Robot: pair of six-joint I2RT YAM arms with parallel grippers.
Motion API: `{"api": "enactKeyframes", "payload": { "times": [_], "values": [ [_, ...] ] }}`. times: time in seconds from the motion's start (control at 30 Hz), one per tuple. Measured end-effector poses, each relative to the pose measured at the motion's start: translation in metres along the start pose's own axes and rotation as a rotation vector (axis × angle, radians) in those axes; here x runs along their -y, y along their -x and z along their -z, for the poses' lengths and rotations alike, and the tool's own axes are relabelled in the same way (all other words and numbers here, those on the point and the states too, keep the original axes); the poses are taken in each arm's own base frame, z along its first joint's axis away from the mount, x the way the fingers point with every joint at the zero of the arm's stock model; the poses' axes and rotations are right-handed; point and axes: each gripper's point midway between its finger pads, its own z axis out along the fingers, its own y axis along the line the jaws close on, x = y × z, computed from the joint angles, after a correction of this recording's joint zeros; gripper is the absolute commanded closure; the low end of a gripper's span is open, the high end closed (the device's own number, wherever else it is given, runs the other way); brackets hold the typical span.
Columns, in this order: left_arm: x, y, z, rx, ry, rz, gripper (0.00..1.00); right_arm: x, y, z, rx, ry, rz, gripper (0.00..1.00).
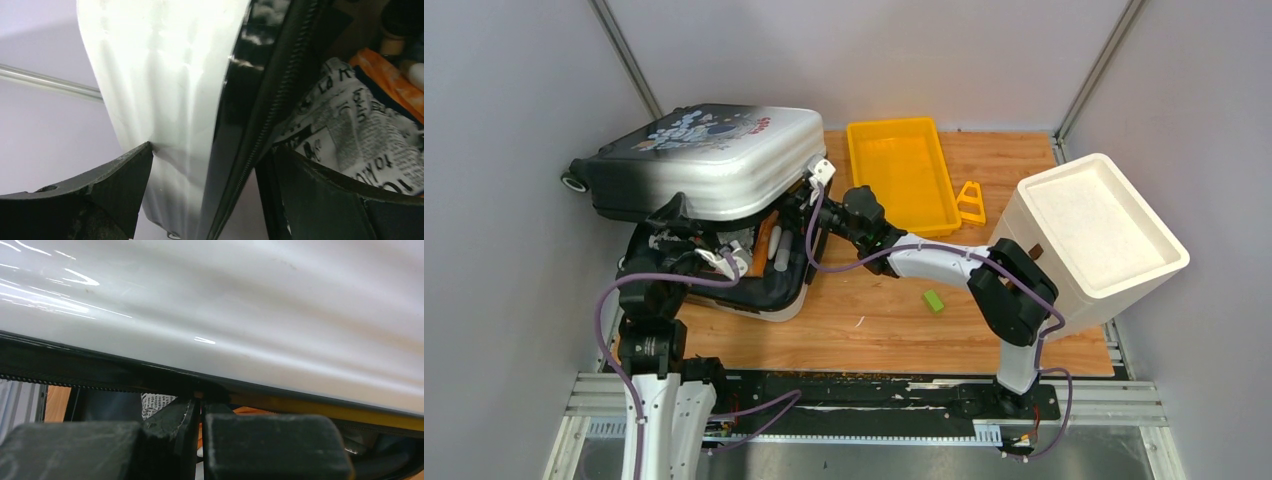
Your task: Open, take out, and arrange the luggage
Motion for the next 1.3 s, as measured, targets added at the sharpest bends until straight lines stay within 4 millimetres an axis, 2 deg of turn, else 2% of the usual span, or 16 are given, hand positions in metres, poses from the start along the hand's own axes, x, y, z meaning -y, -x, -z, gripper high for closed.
{"api": "enactKeyframes", "payload": {
  "times": [0.2,0.37,0.43,0.5,0.53,0.57,0.63,0.7,0.77,0.83,0.87,1.0,1.07,1.2,1.3],
  "values": [
    [-0.029,-0.006,-0.021,0.004,0.115,-0.042,0.02,0.002,0.003,0.000,0.005,-0.002,0.001,0.94],
    [-0.045,-0.006,-0.029,0.008,0.169,-0.078,0.04,0.002,0.003,-0.001,0.005,-0.003,0.000,0.94],
    [-0.048,-0.006,-0.032,0.011,0.177,-0.094,0.12,0.002,0.003,0.000,0.005,-0.004,-0.003,0.94],
    [-0.049,-0.007,-0.037,0.014,0.171,-0.108,0.35,0.003,0.004,0.000,0.008,-0.007,-0.009,0.93],
    [-0.050,-0.007,-0.040,0.017,0.169,-0.115,0.42,0.004,0.005,-0.001,0.011,-0.011,-0.012,0.93],
    [-0.052,-0.006,-0.041,0.020,0.173,-0.126,0.59,0.005,0.007,-0.001,0.017,-0.014,-0.014,0.92],
    [-0.067,-0.002,-0.041,0.026,0.214,-0.152,0.79,0.007,0.015,-0.002,0.036,-0.022,-0.021,0.83],
    [-0.090,0.005,-0.037,0.033,0.276,-0.181,0.89,0.008,0.023,-0.001,0.051,-0.033,-0.045,0.72],
    [-0.110,0.012,-0.034,0.043,0.339,-0.206,0.92,0.008,0.032,0.002,0.063,-0.044,-0.084,0.61],
    [-0.119,0.018,-0.032,0.062,0.367,-0.217,0.94,0.005,0.039,0.010,0.065,-0.054,-0.157,0.49],
    [-0.122,0.022,-0.031,0.076,0.377,-0.222,0.98,0.001,0.039,0.018,0.051,-0.061,-0.209,0.46],
    [-0.127,0.034,-0.030,0.120,0.379,-0.231,1.00,-0.006,0.027,0.039,-0.019,-0.112,-0.397,0.36],
    [-0.132,0.038,-0.030,0.122,0.372,-0.227,1.00,-0.004,0.013,0.048,-0.072,-0.170,-0.488,0.34],
    [-0.134,0.038,-0.037,0.104,0.359,-0.225,1.00,-0.001,-0.032,0.067,-0.195,-0.376,-0.671,0.35],
    [-0.135,0.041,-0.042,0.099,0.359,-0.223,1.00,-0.013,-0.069,0.085,-0.312,-0.548,-0.825,0.34]
  ]
}}
